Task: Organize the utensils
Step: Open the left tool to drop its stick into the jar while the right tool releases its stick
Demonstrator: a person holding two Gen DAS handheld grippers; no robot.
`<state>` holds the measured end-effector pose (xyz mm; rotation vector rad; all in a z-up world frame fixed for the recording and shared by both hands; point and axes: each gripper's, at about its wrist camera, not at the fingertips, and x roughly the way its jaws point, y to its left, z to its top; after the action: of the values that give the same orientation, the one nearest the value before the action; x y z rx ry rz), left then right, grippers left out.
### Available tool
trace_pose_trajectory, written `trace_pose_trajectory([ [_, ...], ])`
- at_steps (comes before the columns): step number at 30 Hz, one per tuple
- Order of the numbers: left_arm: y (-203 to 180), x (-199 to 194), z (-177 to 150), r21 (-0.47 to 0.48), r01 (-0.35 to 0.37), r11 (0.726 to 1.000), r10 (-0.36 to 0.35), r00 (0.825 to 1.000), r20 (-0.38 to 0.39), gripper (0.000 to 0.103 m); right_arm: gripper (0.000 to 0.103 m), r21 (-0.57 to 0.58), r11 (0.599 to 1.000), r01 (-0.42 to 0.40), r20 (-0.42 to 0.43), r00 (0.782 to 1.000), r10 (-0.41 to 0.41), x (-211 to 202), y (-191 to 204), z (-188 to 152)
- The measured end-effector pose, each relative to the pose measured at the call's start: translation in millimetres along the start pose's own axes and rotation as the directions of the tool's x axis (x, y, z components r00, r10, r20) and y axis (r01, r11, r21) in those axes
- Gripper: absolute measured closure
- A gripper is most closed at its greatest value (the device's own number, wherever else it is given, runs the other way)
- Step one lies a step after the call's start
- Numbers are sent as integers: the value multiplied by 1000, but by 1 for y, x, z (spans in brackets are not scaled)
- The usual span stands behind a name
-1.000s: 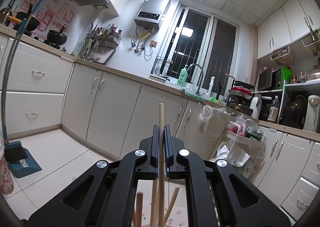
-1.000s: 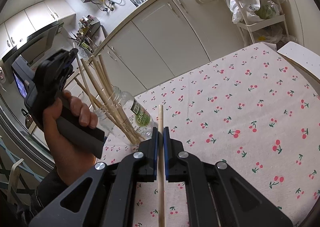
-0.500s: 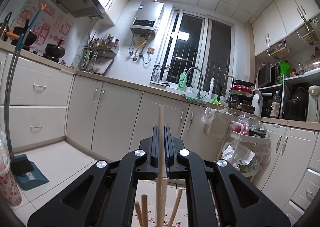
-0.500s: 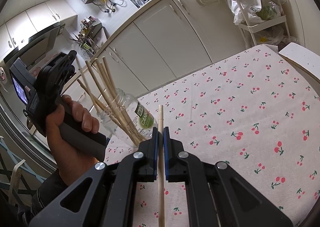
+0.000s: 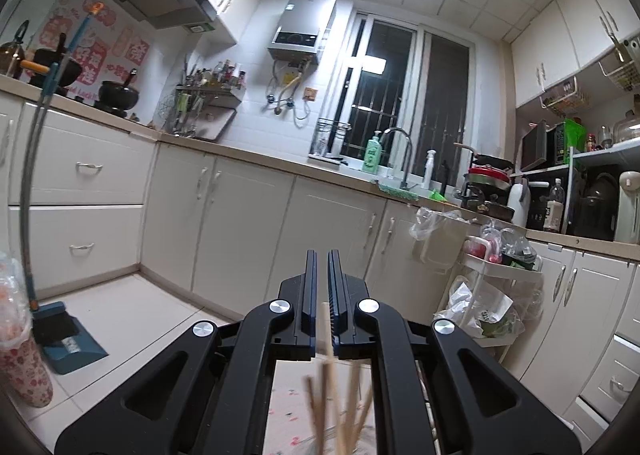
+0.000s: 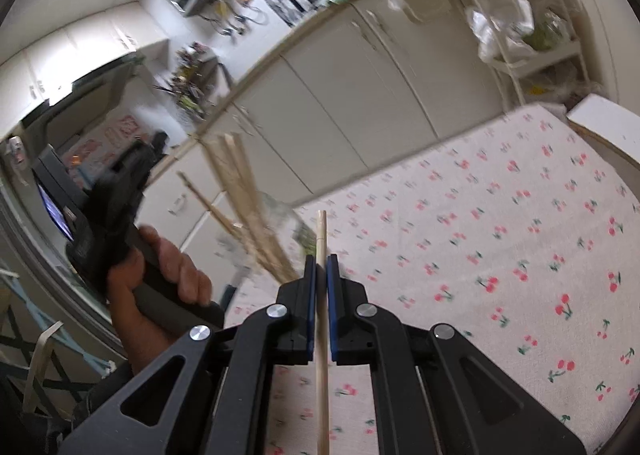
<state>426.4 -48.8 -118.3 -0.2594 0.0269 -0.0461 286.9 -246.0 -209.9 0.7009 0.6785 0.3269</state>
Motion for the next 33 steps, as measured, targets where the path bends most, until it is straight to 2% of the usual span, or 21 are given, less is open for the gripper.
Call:
trace_pose_trajectory([
  [6, 33, -37, 5, 2, -54, 999, 54, 998, -29, 98, 97, -61, 992, -108, 60, 992, 111, 2, 45, 15],
  [10, 61, -49, 1, -10, -98, 995, 97, 993, -74, 98, 97, -137, 973, -186, 130, 970, 204, 17, 86, 36],
  [15, 88, -50, 4, -66, -124, 990, 116, 988, -105, 98, 97, -194, 955, -223, 219, 939, 264, 47, 111, 64],
  [22, 105, -51, 15, -126, -115, 985, 102, 990, -102, 98, 97, -201, 961, -189, 279, 930, 241, 81, 116, 92],
  [29, 116, -47, 18, -168, -107, 980, 86, 988, -127, 97, 97, -267, 962, -57, 407, 898, 166, 87, 130, 100],
  [33, 117, -47, 20, -181, -99, 978, 75, 988, -134, 98, 97, -262, 965, -26, 406, 904, 134, 97, 122, 94],
])
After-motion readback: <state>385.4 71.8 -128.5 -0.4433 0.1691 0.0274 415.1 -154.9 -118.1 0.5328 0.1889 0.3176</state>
